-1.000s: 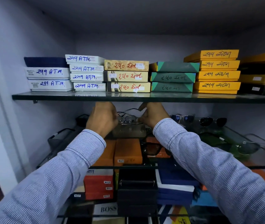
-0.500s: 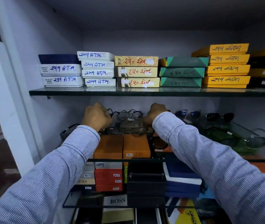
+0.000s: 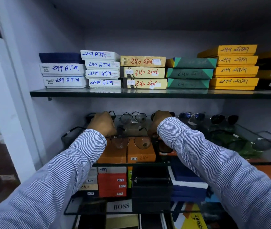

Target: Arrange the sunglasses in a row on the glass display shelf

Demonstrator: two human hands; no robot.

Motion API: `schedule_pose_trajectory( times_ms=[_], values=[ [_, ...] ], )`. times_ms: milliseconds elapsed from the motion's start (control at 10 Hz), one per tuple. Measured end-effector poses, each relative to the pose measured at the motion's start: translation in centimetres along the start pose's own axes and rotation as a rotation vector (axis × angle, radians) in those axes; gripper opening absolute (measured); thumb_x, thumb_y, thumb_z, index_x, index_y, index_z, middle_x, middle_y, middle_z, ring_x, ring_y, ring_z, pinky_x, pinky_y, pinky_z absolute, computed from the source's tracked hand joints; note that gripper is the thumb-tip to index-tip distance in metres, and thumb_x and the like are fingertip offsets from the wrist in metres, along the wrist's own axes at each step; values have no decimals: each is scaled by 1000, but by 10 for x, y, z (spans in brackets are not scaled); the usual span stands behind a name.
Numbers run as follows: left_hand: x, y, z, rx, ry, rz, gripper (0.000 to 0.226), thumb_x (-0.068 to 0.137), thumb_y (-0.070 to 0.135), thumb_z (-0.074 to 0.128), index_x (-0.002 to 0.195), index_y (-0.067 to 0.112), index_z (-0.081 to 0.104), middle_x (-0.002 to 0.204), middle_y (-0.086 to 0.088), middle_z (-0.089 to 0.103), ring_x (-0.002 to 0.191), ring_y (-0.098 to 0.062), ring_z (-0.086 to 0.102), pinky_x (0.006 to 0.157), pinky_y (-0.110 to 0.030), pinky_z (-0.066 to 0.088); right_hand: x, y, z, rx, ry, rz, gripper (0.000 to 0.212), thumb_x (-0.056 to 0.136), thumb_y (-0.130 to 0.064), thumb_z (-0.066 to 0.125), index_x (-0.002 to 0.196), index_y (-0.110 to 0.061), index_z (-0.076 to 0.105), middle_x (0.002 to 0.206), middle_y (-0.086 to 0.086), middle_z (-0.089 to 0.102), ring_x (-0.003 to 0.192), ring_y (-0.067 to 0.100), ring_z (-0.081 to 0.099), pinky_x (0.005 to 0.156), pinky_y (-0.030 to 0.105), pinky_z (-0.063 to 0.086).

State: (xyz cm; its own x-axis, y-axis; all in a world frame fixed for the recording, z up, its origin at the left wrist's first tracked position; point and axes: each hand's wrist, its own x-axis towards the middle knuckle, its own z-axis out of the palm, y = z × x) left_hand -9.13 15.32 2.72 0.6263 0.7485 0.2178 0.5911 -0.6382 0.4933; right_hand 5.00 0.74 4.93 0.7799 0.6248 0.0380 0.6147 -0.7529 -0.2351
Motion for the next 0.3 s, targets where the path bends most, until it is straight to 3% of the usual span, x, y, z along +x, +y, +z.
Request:
schedule_pose_trajectory(
  times_ms=[100, 200, 300],
  values=[
    [0, 0, -1, 13, -12, 4, 18, 78, 10, 81, 94, 3, 78, 98, -14, 76, 87, -27, 74, 84, -41, 64, -5, -2, -1, -31, 8, -32, 54, 74, -28, 80, 120, -5, 63, 96, 9, 60, 84, 24, 58, 74, 29, 52],
    [1, 0, 0, 11, -7, 7, 19, 73, 11, 86, 90, 5, 79, 97, -13, 77, 89, -27, 74, 85, -39, 63, -4, 0, -2, -3, 62, -33, 43, 75, -25, 79, 113, -5, 67, 92, 9, 61, 79, 25, 59, 70, 28, 50],
    [-7, 4, -2, 19, 27, 1, 21, 72, 12, 86, 89, 5, 77, 96, -13, 76, 90, -28, 73, 83, -38, 63, -18, 9, -2, 76, 181, -49, 22, 78, -21, 71, 92, -5, 72, 94, 13, 69, 76, 27, 64, 69, 26, 51]
  ],
)
